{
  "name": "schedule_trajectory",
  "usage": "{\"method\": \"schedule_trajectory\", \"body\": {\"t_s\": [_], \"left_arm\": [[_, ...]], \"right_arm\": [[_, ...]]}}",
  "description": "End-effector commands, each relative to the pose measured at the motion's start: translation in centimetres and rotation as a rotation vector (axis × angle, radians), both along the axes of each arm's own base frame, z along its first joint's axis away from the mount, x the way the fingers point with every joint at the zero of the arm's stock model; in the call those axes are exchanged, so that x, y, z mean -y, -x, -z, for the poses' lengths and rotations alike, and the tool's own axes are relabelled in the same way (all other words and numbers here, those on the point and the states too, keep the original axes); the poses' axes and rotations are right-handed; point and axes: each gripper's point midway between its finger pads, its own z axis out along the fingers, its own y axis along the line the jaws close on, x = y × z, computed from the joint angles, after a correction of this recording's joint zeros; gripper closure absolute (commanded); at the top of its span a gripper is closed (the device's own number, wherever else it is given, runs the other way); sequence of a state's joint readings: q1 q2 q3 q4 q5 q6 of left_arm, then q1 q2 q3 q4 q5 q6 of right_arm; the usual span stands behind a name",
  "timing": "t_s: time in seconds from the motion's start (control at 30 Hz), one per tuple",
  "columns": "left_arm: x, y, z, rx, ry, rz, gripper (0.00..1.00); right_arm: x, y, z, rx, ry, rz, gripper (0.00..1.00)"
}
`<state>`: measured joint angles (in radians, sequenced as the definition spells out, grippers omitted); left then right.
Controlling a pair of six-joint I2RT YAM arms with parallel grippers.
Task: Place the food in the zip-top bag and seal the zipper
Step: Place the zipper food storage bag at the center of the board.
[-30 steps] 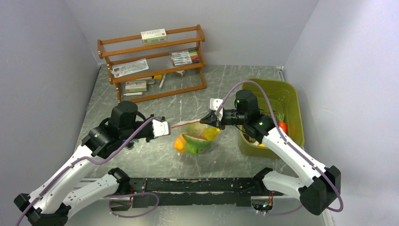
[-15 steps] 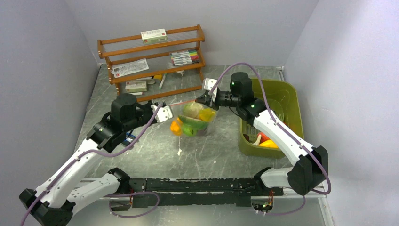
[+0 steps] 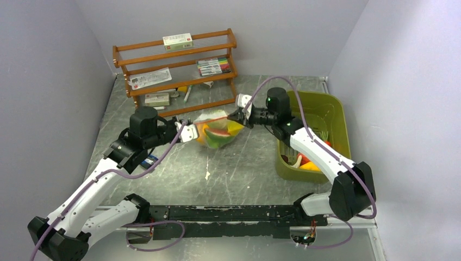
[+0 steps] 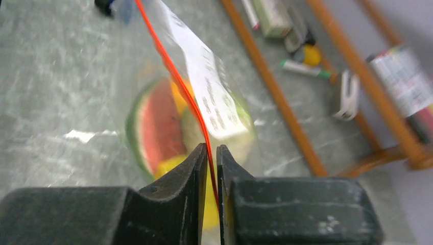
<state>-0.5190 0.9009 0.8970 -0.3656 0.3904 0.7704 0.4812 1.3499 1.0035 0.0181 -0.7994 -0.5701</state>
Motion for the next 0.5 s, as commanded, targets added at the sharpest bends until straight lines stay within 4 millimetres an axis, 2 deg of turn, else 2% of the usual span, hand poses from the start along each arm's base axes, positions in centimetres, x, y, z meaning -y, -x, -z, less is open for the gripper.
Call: {"method": "schedule_trajectory", "body": {"t_s": [0.0,0.1,0.17,0.2,0.3,0.37,0.43,0.47], "left_arm": [[0.4,4.9,4.2,-0.204,0.048,0.121,0.93],[0.5,6.7,4.8,-0.265,0.072,0.149,0.93],[0.7,7.5,4.5,-0.276,0.093,0.179,0.93],[0.9,7.8,4.1,-0.276,0.105,0.197,0.93],[1.5,8.7,3.4,-0.289,0.131,0.251,0.93],[1.6,8.8,3.2,-0.294,0.138,0.26,0.93],[1.3,6.9,2.5,-0.26,0.158,0.17,0.93],[1.3,5.9,1.4,-0.218,0.179,0.139,0.93]], "right_arm": [[1.5,1.8,4.3,-0.1,0.082,0.034,0.85],[1.8,4.5,7.1,-0.172,0.191,0.011,0.93],[2.2,5.4,7.4,-0.196,0.207,0.002,1.0],[2.3,5.8,7.3,-0.2,0.208,-0.006,1.0],[2.4,6.9,6.5,-0.201,0.184,-0.033,1.0],[2.6,6.6,6.0,-0.19,0.172,0.0,1.0],[2.7,5.3,4.5,-0.154,0.141,0.073,1.0],[2.4,4.7,3.0,-0.127,0.106,0.088,1.0]]}}
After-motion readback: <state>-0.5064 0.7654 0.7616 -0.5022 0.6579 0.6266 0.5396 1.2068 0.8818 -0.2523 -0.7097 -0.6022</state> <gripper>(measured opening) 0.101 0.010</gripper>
